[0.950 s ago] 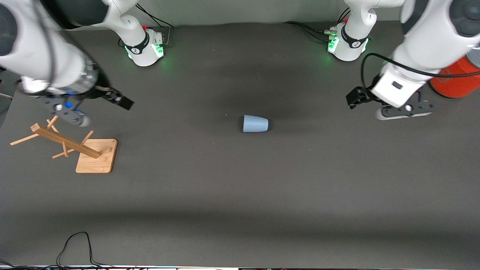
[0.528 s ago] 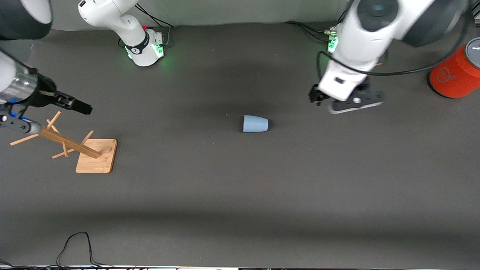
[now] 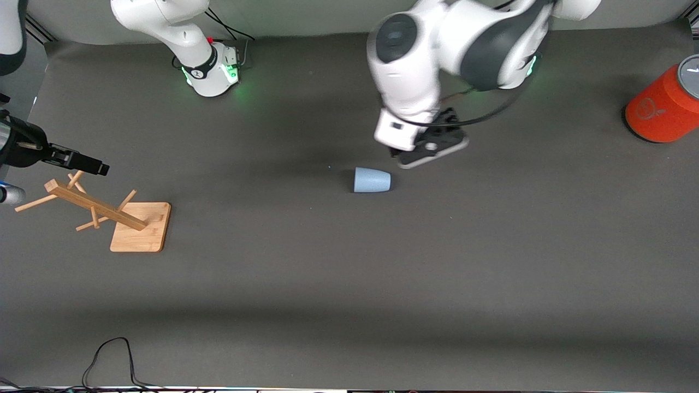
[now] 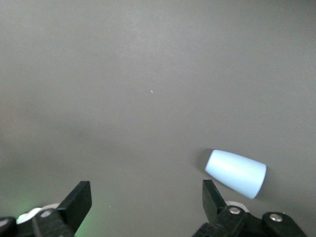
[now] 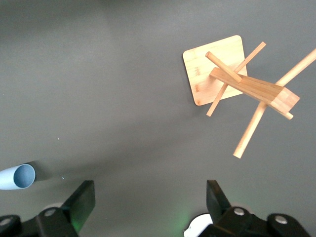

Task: Rotate and upright cup with both arms
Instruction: 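Lower the left gripper down to the open rim of the cup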

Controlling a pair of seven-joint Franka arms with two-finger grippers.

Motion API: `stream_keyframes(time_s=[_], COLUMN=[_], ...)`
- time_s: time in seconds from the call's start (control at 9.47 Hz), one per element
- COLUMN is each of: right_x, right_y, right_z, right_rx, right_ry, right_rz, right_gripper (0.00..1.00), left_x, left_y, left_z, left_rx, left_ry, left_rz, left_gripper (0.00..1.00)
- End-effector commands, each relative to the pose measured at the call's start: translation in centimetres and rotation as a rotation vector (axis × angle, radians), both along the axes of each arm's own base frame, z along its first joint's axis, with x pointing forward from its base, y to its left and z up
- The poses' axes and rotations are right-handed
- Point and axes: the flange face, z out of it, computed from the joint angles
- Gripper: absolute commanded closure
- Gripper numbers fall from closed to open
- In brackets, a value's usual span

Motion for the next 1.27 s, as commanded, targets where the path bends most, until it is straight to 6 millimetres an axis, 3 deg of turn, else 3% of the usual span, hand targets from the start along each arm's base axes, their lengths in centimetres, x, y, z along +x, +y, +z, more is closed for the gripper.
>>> stream_keyframes(time_s=[0.0,0.21,0.42,0.63,1.16], right_x=[-2.2,-2.8,-2.7,-2.6,-2.4], right_y=[-0.5,0.1,-0.2,-0.7,-1.1], right_z=[0.3,0.2,1.0,1.8,2.0], right_rx=[0.019,-0.004,-0.005,-0.023,-0.054], right_ry=[-0.048,-0.079,-0.100,-0.117,-0.130], right_rz=[0.029,0.048,0.093,0.147,0.214], right_gripper=[0.00,0.00,0.00,0.00,0.00], left_x=[-1.3,-4.2,-6.9,-9.0,-7.9], left_y=[-6.3,-11.2,-13.8,-14.8,-15.8], left_z=[-5.4,-12.2,-17.0,-20.3,-24.6], left_rx=[0.109,0.203,0.229,0.265,0.231], left_ry=[-0.043,-0.063,-0.048,-0.011,-0.086], left_rz=[0.031,-0.071,-0.176,-0.239,-0.289], left_gripper=[0.00,0.00,0.00,0.00,0.00])
